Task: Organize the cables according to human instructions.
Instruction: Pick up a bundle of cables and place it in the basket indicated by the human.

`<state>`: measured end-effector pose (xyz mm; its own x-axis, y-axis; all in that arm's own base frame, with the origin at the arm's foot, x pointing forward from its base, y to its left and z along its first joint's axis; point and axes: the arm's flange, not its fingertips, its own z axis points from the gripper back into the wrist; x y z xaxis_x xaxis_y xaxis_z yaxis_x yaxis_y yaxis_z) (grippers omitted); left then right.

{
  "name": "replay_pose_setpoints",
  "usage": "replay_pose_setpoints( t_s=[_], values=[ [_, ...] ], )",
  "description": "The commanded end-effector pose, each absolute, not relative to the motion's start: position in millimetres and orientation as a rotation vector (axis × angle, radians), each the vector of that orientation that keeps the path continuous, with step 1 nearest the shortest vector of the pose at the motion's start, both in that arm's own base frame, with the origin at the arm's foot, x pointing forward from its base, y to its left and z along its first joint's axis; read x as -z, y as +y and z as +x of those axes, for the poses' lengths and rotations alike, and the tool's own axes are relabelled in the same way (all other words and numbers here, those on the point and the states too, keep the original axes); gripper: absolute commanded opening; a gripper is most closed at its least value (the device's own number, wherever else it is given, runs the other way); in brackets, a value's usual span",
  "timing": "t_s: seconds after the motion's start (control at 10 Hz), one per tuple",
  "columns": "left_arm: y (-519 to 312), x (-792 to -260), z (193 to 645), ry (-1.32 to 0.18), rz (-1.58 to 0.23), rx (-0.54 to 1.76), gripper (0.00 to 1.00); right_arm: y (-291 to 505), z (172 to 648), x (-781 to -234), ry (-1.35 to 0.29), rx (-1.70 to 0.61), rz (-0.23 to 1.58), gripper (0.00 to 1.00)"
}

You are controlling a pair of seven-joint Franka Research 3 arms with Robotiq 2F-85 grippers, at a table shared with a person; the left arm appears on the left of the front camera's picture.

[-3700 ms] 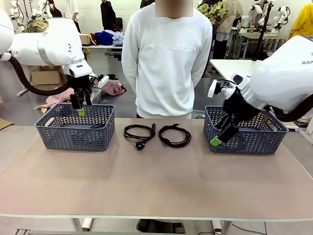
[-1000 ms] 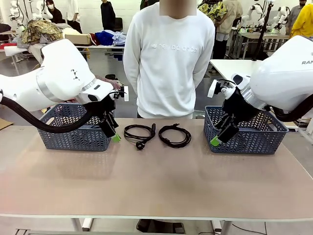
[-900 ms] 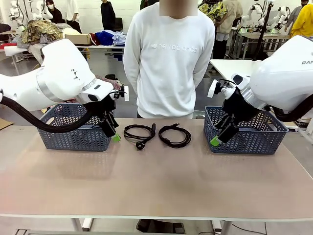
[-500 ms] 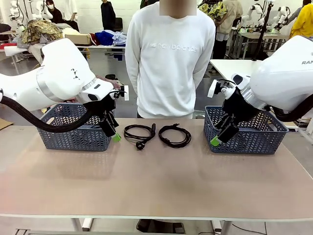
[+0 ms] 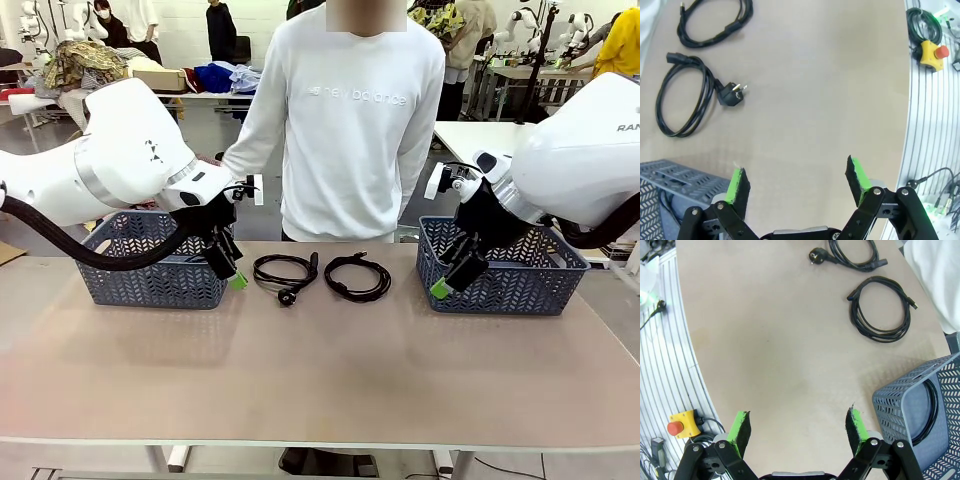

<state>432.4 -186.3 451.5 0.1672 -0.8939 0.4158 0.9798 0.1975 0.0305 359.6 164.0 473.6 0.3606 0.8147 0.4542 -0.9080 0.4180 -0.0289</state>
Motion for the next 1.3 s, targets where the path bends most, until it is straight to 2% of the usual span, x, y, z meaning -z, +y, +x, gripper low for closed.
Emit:
replay_pose_setpoints(
  t_s=[0.0, 1.2],
  values=[
    [-183.7, -451.4, 432.7, -0.384, -0.266, 1.37, 1.0, 165.0, 360.8, -475.2, -0.433, -1.121, 0.243, 1.0],
    [-183.7, -451.4, 432.7, -0.384, -0.266, 1.37, 1.0, 165.0, 360.8, -475.2, -0.433, -1.121, 0.243, 1.0]
  ],
)
